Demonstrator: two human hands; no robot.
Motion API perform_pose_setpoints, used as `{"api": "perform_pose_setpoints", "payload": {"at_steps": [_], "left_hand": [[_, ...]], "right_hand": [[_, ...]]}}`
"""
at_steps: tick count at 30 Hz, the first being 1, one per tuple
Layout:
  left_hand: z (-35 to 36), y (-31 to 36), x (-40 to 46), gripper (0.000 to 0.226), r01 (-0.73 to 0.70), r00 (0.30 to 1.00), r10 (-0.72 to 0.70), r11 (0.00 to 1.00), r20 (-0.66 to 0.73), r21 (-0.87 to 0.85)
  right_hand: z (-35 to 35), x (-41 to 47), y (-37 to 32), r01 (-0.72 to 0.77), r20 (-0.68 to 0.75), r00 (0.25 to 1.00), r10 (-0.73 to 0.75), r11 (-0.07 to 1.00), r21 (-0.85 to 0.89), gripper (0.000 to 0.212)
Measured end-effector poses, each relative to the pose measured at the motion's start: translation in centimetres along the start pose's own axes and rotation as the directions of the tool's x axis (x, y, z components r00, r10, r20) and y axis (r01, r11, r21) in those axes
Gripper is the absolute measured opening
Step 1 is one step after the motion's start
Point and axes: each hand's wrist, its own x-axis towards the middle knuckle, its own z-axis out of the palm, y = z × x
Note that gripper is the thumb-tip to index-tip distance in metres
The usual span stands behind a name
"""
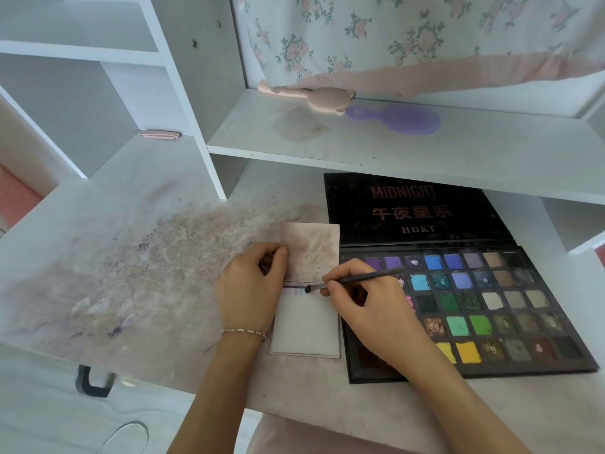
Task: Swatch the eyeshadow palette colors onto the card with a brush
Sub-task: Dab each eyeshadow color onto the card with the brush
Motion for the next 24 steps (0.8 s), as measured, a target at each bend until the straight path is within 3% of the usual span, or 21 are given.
{"api": "perform_pose_setpoints", "payload": {"at_steps": [17, 24], "left_hand": [[0.05, -0.08, 0.03, 0.011, 0.006, 1.000, -0.006, 1.000, 0.001, 0.002], [0.12, -0.18, 0.06, 0.011, 0.014, 1.000, -0.014, 1.000, 0.000, 0.003]], "right_hand": [[-0.01, 0.04, -0.18, -0.009, 0.005, 1.000, 0.009, 0.999, -0.032, 0.022], [-0.01, 0.04, 0.03, -0.014, 0.020, 1.000, 0.015, 0.999, -0.037, 0.012]]}}
